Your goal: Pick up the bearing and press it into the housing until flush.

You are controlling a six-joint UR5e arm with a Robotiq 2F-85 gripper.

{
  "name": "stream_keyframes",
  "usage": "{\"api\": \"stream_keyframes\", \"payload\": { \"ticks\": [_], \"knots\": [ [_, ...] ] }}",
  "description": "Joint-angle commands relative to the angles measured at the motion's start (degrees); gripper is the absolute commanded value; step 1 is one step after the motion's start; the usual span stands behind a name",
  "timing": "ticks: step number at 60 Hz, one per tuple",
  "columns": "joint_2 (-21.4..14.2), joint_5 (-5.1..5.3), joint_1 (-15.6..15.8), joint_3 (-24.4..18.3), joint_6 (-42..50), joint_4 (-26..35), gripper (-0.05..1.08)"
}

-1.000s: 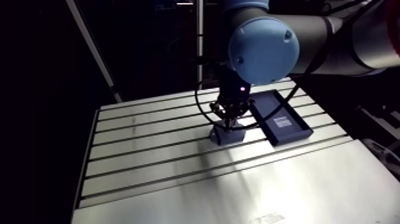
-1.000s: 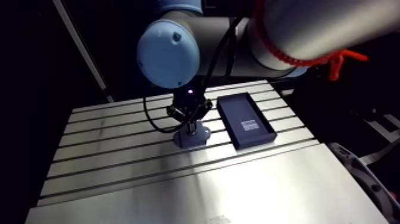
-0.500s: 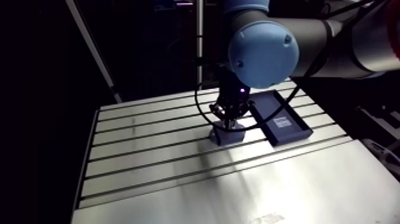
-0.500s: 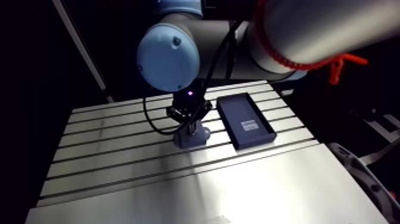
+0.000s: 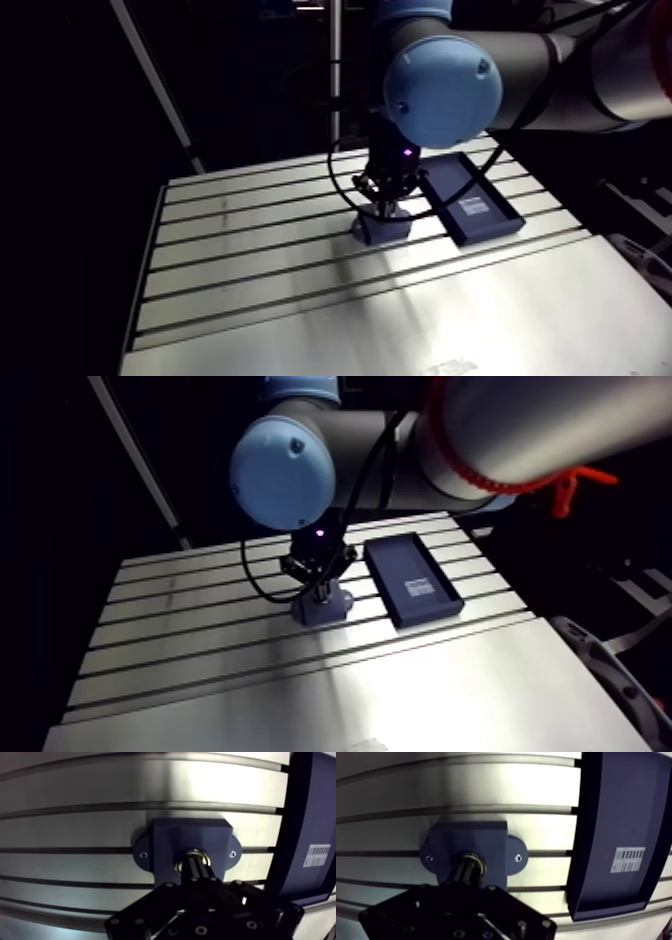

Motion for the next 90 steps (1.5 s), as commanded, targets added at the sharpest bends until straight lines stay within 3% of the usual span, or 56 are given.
{"api": "stream_keyframes", "payload": {
  "ticks": [1, 90],
  "knots": [
    [0.0, 0.02, 0.0, 0.1, 0.0, 0.0, 0.96],
    [0.3, -0.16, 0.0, 0.8, 0.0, -0.3, 0.96]
  ]
}}
